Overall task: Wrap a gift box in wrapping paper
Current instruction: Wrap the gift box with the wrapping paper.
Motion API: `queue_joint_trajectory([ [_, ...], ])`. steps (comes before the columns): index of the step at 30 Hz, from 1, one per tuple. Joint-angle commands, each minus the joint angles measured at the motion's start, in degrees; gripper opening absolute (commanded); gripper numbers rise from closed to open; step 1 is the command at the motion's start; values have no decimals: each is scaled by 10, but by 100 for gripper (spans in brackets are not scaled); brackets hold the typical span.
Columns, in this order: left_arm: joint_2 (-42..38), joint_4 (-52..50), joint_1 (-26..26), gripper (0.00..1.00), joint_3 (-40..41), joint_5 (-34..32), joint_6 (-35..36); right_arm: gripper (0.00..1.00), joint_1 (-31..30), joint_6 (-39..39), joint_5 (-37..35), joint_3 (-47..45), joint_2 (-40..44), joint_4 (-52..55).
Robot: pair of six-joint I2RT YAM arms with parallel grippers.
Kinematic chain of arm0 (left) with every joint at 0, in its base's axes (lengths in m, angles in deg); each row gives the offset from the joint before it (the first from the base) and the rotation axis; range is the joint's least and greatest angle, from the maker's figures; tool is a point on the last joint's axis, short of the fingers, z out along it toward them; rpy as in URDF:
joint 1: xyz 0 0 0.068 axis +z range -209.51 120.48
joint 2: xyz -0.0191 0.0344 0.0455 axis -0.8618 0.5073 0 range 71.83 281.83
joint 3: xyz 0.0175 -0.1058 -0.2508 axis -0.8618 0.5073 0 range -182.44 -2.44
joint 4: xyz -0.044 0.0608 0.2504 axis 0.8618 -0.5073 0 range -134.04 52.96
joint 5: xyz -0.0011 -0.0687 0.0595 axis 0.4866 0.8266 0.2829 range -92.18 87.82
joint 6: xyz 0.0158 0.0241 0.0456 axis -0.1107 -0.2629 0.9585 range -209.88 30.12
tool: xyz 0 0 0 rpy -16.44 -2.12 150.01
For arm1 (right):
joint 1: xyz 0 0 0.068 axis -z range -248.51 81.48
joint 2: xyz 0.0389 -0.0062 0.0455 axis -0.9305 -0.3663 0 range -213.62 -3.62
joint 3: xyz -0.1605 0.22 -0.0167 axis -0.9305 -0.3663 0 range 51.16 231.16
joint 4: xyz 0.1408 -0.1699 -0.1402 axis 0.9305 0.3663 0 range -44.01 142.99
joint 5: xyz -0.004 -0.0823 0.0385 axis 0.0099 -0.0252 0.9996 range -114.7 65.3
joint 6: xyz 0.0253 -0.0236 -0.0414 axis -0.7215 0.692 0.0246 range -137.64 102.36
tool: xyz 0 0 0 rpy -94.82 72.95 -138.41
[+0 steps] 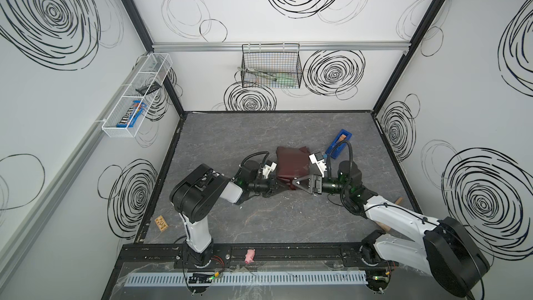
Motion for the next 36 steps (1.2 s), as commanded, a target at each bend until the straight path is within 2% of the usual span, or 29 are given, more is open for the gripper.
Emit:
queue_joint_trajectory([
  [1,6,41,5,0,-2,2,7,97,3,-125,-2,9,-12,-46],
  [4,6,41,5,0,-3,2,6,97,1,-173,-29,12,-1,-24],
  [8,5,44,6,0,-2,2,6,97,-2,-183,-73,25,35,50],
  [11,7,47,7,0,-2,2,4,97,-4,-194,-88,23,39,44],
  [20,3,49,7,0,-2,4,2,97,-4,-257,-36,33,-75,-90],
  [36,1,60,10,0,0,7,-4,97,26,-271,-38,31,-123,-80],
])
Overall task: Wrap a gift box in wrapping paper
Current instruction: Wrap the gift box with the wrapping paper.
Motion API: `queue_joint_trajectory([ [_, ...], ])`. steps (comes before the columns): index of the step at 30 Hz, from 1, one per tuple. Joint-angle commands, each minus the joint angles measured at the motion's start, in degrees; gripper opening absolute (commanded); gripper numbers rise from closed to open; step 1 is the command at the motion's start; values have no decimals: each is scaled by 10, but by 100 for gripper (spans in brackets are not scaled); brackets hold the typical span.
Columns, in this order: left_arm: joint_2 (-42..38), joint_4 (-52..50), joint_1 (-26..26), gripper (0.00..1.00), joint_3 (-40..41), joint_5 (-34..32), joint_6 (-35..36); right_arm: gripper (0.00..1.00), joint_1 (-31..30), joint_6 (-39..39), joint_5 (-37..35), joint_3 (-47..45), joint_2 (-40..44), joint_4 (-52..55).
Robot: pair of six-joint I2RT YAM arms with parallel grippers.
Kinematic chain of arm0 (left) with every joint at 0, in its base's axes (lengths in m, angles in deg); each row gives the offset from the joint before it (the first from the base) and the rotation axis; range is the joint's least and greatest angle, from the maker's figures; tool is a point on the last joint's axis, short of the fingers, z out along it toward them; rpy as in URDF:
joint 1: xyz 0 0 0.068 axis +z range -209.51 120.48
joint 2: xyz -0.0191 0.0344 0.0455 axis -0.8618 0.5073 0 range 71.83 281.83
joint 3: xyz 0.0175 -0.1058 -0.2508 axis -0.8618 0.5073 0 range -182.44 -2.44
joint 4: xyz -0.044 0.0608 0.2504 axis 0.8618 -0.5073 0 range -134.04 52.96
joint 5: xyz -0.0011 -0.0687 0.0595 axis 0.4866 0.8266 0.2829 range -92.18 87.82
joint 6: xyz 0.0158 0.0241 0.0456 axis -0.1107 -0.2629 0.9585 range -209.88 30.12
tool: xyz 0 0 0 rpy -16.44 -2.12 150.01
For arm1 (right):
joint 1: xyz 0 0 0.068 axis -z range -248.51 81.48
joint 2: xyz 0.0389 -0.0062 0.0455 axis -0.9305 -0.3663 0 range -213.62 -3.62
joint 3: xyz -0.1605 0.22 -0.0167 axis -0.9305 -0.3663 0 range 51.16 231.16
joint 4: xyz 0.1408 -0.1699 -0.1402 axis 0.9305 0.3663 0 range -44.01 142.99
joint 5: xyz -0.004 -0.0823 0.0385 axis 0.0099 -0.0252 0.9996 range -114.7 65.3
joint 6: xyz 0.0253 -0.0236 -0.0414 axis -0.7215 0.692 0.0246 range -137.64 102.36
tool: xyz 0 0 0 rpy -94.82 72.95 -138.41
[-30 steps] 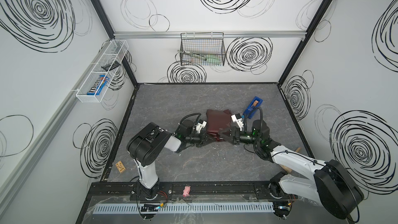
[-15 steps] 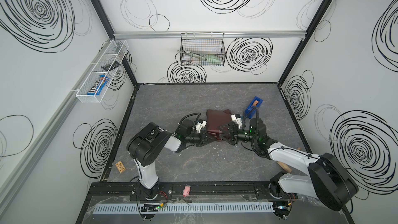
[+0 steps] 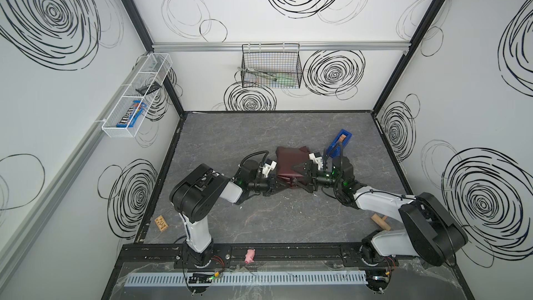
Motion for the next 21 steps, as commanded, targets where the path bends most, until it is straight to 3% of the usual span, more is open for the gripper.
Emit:
queue_joint_trajectory([
  [1,1,37,7,0,0,6,-2,97,6,-14,5,1,4,-20],
  [21,1,44,7,0,-2,7,-8,97,12,-24,11,31,-15,10],
])
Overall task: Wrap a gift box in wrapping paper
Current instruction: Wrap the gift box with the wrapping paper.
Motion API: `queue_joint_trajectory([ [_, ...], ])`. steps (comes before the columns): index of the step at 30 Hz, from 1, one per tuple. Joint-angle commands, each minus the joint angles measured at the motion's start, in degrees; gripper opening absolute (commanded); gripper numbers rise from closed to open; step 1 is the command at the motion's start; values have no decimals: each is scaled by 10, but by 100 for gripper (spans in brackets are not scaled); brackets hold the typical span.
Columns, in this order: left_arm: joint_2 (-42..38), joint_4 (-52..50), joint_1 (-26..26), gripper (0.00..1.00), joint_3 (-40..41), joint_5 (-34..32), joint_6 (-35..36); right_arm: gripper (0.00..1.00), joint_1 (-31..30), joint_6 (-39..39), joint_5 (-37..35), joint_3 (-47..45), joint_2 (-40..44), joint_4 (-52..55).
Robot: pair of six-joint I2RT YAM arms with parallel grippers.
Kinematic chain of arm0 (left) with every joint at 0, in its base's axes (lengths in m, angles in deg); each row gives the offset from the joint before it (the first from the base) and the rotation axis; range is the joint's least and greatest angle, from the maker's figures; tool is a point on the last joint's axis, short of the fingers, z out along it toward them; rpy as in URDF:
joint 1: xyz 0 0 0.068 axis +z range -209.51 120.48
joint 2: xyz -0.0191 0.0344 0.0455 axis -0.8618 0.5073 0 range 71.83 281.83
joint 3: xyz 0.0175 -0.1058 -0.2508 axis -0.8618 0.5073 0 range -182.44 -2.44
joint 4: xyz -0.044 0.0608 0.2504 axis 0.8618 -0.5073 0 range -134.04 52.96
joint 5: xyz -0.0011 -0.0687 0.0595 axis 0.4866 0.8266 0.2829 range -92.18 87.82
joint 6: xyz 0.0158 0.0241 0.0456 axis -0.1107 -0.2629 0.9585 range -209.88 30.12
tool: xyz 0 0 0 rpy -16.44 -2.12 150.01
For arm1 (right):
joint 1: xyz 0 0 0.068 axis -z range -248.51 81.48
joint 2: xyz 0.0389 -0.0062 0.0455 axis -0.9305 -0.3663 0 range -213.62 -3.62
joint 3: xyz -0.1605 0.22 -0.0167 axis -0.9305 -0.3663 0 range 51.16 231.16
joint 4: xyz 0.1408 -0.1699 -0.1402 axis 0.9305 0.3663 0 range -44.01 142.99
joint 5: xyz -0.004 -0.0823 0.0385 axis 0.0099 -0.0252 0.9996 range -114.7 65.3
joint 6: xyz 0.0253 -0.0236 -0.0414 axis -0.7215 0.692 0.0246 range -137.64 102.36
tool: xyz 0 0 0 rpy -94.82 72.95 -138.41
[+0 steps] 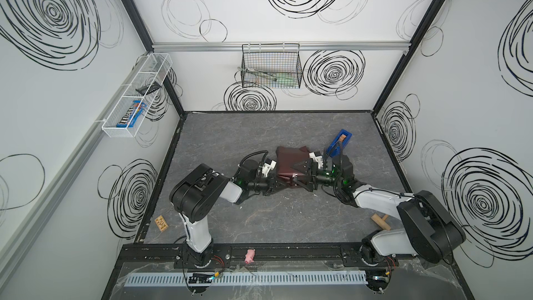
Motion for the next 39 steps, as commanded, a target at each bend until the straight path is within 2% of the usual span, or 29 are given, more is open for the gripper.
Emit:
queue_joint_trajectory([
  [1,1,41,4,0,-2,7,-3,97,4,-10,1,20,-2,14],
  [13,4,50,3,0,-1,7,-7,97,2,-18,-8,19,26,61],
  [29,8,60,4,0,-4,5,-14,97,2,-31,-5,9,28,70],
  [39,10,65,4,0,-5,6,-19,97,-2,9,-35,30,45,170],
])
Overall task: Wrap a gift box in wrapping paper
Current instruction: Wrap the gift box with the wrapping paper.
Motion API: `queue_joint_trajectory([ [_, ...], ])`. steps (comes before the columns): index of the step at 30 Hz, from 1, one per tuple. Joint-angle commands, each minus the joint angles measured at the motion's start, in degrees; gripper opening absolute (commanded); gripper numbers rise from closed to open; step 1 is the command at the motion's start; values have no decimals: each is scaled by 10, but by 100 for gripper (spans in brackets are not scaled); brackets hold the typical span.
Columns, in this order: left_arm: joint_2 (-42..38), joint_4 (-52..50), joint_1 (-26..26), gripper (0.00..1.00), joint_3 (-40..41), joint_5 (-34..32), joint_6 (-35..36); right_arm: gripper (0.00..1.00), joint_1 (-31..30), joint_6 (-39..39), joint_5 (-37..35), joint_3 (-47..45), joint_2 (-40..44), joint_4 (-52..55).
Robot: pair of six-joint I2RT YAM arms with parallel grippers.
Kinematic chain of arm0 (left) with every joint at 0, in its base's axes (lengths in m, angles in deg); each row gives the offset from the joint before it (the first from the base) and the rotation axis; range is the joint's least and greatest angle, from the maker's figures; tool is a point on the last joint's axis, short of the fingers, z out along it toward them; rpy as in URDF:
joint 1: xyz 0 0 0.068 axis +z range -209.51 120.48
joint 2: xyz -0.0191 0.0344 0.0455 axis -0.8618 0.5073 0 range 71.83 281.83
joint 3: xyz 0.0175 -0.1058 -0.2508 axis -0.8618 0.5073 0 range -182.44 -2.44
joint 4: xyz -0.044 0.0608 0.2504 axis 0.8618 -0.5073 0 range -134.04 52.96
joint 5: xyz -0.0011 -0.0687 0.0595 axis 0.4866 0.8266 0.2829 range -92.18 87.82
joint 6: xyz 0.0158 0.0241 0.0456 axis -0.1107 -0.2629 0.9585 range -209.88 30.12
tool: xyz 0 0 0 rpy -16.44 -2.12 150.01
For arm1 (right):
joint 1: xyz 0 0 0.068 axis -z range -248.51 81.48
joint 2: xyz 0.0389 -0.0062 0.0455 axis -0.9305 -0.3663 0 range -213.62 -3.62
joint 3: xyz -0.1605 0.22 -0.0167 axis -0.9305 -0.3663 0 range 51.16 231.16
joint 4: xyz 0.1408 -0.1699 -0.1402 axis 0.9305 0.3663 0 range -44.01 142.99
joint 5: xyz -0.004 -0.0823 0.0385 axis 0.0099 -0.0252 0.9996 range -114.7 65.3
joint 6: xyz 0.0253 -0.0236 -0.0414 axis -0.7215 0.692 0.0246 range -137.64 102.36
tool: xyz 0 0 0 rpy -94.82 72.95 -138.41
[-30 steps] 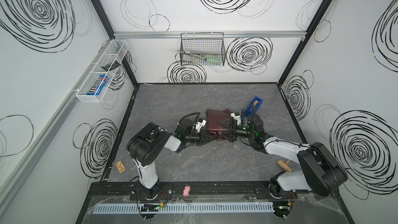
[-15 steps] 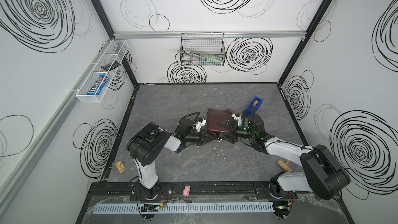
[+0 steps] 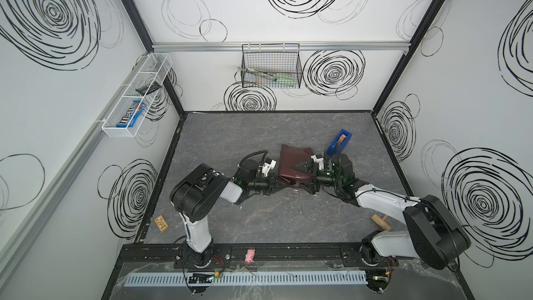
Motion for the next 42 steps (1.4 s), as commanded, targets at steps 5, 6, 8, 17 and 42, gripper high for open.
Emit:
queue_joint_trajectory([
  [5,6,50,5,0,-5,7,-5,97,-5,32,-23,29,11,72],
  [6,6,50,5,0,-4,7,-5,97,-6,36,-24,33,9,79],
  [8,6,50,5,0,-4,7,-5,97,-8,39,-26,37,6,82],
  [17,9,57,3,0,-4,7,-10,97,-29,68,-69,65,13,150],
  [42,10,65,0,0,-7,8,-18,97,-32,245,-127,91,201,358],
])
